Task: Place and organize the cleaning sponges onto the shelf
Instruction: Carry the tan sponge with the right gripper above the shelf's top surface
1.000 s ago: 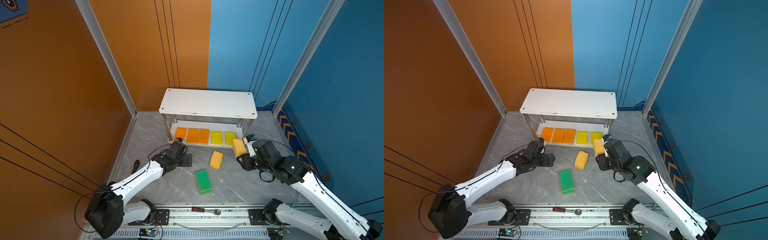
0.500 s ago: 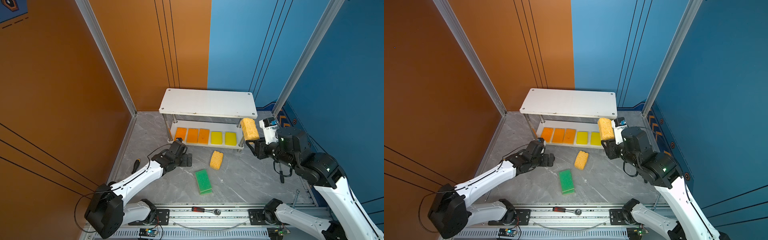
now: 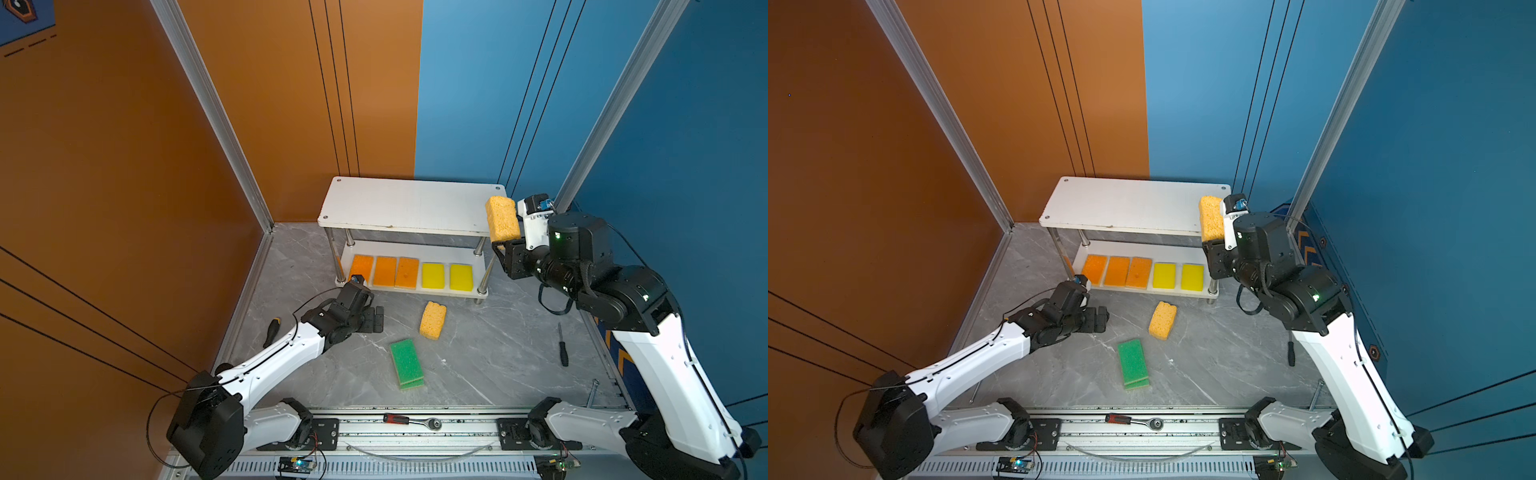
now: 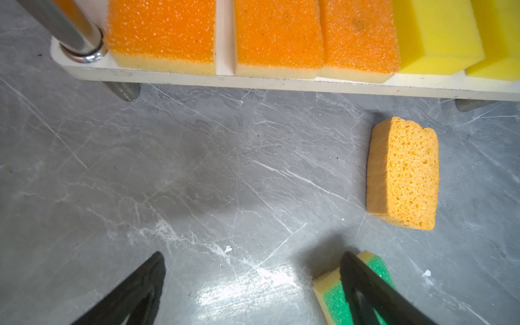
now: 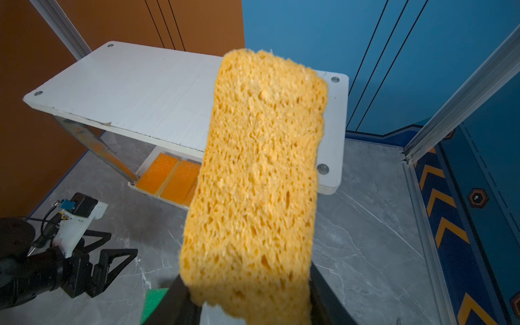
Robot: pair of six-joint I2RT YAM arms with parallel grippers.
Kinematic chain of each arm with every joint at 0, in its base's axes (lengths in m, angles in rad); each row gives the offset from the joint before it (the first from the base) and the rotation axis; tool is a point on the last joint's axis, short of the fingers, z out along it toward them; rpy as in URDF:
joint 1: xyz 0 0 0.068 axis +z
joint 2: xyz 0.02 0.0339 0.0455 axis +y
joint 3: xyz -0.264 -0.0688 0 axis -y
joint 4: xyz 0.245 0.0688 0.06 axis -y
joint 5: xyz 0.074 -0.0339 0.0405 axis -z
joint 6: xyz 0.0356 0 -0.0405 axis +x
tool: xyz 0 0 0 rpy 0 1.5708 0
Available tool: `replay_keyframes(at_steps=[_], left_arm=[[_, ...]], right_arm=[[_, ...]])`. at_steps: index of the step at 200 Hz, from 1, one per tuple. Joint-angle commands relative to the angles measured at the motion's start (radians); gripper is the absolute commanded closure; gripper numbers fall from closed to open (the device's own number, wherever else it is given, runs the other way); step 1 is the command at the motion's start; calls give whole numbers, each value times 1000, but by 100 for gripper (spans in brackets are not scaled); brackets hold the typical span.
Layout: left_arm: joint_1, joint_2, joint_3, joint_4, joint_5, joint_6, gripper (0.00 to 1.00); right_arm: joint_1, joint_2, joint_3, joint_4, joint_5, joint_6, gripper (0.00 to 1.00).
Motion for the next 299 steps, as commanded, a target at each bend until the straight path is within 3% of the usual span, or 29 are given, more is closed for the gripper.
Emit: replay_keyframes(at_steps=[1, 117, 299], left_arm=[[-10, -14, 22, -33, -16, 3, 2], [-9, -11, 12, -36, -10, 0, 2], [-11, -3, 30, -31, 11, -11, 2]], right_arm=[[-19, 40, 61, -7, 42, 5, 51], [-93, 265, 179, -4, -7, 68, 50], [-130, 367, 182, -5, -9, 13, 45]])
